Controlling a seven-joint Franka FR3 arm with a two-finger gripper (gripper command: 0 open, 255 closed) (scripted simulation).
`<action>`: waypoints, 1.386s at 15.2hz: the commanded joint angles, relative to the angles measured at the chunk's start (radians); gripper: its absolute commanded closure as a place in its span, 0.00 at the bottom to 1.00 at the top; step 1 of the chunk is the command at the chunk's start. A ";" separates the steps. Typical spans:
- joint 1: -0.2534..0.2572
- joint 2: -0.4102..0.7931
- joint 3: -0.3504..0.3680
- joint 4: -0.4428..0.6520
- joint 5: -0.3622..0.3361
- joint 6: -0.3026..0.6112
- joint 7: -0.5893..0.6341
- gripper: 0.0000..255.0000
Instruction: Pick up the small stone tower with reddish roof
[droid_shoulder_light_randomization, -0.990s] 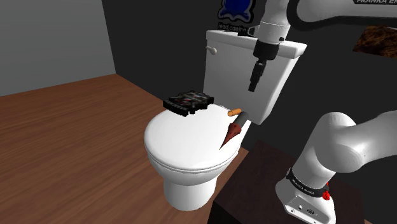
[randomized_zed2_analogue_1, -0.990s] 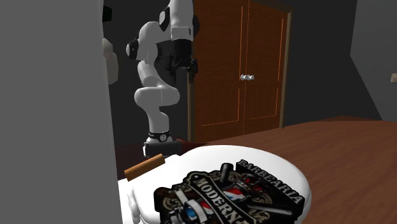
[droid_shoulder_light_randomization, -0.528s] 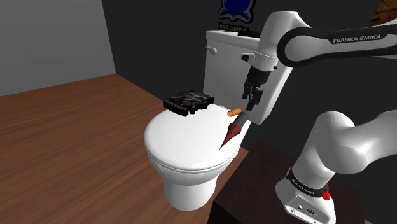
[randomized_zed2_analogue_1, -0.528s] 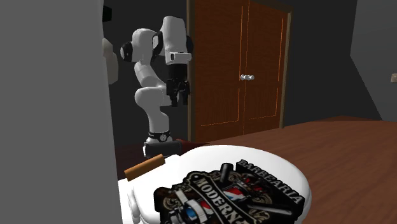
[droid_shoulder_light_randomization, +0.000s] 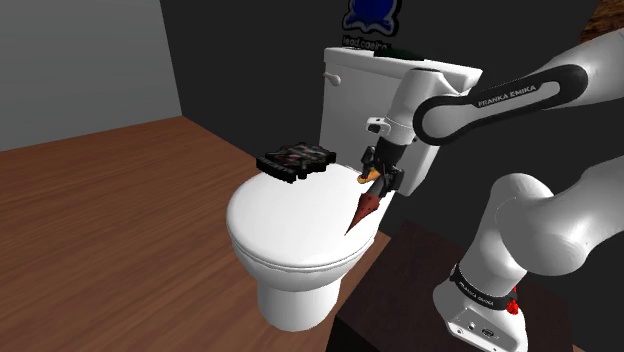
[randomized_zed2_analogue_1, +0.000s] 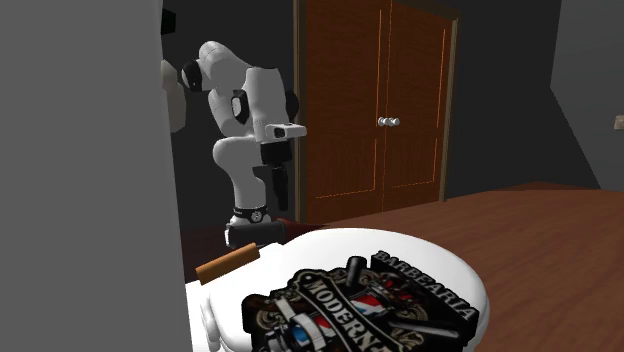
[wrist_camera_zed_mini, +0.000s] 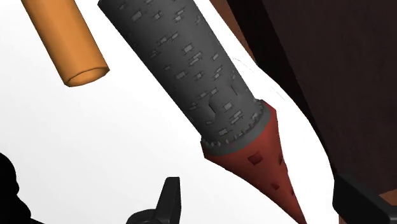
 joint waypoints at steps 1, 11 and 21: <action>0.024 0.037 -0.043 -0.020 -0.013 0.065 -0.079 0.00; 0.039 0.140 -0.087 -0.070 -0.020 0.217 -0.097 1.00; 0.036 0.125 -0.081 -0.064 -0.020 0.195 -0.095 1.00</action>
